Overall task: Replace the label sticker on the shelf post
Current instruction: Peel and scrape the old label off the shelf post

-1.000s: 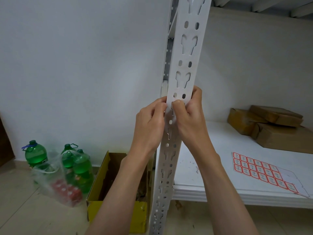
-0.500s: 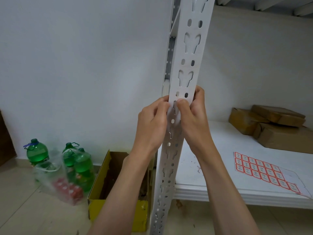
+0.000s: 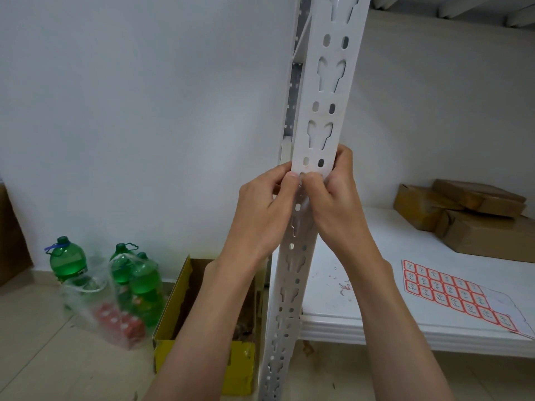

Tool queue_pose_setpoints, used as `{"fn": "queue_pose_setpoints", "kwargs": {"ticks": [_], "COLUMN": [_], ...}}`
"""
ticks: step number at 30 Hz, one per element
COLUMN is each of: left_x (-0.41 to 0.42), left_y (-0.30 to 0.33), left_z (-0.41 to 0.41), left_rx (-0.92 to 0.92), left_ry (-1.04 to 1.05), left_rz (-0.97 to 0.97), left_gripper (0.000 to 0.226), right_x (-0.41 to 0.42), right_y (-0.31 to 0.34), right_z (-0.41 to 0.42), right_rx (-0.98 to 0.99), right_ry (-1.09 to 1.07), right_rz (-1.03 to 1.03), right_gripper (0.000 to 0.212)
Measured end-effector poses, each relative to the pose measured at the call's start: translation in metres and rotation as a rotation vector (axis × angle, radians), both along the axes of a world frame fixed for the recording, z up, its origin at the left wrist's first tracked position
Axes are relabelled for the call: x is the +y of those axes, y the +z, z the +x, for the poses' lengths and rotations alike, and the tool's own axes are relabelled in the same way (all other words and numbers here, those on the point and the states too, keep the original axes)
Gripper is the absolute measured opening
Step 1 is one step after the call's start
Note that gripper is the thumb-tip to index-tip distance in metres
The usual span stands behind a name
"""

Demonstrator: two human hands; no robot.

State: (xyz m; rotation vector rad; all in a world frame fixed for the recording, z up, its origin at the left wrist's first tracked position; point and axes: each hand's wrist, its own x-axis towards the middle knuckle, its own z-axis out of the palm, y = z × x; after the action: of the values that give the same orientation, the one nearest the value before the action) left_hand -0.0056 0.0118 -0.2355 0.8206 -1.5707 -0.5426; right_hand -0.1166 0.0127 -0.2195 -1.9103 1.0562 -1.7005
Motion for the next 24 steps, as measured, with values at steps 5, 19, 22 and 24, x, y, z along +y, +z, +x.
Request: {"fn": "queue_pose_setpoints", "kwargs": {"ticks": [5,19,22,24], "left_x": [-0.006,-0.018,-0.018,-0.018], "left_y": [0.007,0.019,0.019,0.019], "left_z": [0.009,0.021,0.022,0.022], "left_rx": [-0.097,-0.134,-0.137,-0.135], "left_ry": [0.022,-0.018,-0.037,-0.042], "left_rz": [-0.012,-0.001,0.005,0.006], "left_gripper": [0.024,0.013,0.015,0.016], "right_x": [-0.002,-0.005,-0.006,-0.006], "right_y": [-0.002,0.004,0.005,0.006], "right_z": [-0.008,-0.015,-0.017,-0.019], "right_rx": [0.007,0.078,0.077,0.079], "right_ry": [0.030,-0.179,-0.183,-0.166], "right_rz": [0.010,-0.128,-0.132,-0.118], "right_gripper": [0.022,0.033,0.032,0.032]}}
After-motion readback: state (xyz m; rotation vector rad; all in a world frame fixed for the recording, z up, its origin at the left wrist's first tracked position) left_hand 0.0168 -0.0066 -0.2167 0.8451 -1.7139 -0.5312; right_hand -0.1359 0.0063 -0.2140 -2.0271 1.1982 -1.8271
